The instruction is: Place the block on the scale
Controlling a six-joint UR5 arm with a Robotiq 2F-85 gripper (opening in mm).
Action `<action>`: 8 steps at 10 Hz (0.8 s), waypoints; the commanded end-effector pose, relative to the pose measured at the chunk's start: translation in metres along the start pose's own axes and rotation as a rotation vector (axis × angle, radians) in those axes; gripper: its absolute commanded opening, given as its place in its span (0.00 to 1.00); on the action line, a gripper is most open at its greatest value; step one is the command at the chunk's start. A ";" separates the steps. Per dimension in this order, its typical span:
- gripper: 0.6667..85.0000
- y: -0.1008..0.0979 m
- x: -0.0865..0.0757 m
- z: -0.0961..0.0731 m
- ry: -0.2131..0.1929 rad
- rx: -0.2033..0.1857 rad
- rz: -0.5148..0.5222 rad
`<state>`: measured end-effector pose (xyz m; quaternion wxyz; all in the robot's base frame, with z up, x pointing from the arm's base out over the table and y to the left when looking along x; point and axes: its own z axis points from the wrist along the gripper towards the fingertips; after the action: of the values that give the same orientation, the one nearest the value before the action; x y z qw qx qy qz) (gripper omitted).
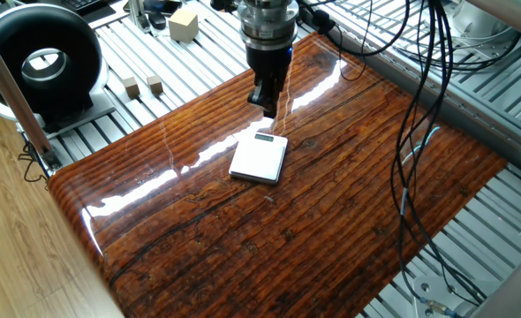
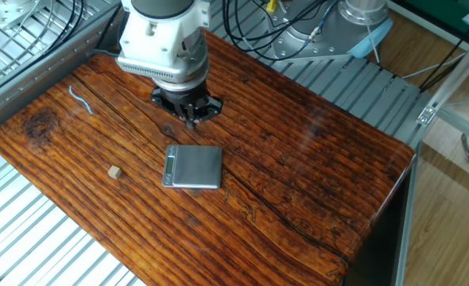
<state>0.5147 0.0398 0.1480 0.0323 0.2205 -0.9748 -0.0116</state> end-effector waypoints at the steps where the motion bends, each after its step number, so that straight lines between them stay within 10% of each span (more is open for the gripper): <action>1: 0.02 -0.007 -0.021 0.004 -0.061 -0.012 -0.108; 4: 0.05 -0.058 -0.059 0.031 -0.097 0.029 -0.152; 6: 0.05 -0.103 -0.060 0.033 -0.081 0.120 -0.078; 8: 0.04 -0.131 -0.059 0.034 -0.099 0.113 -0.034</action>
<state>0.5990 -0.0181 0.1122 -0.0157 0.2629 -0.9645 0.0218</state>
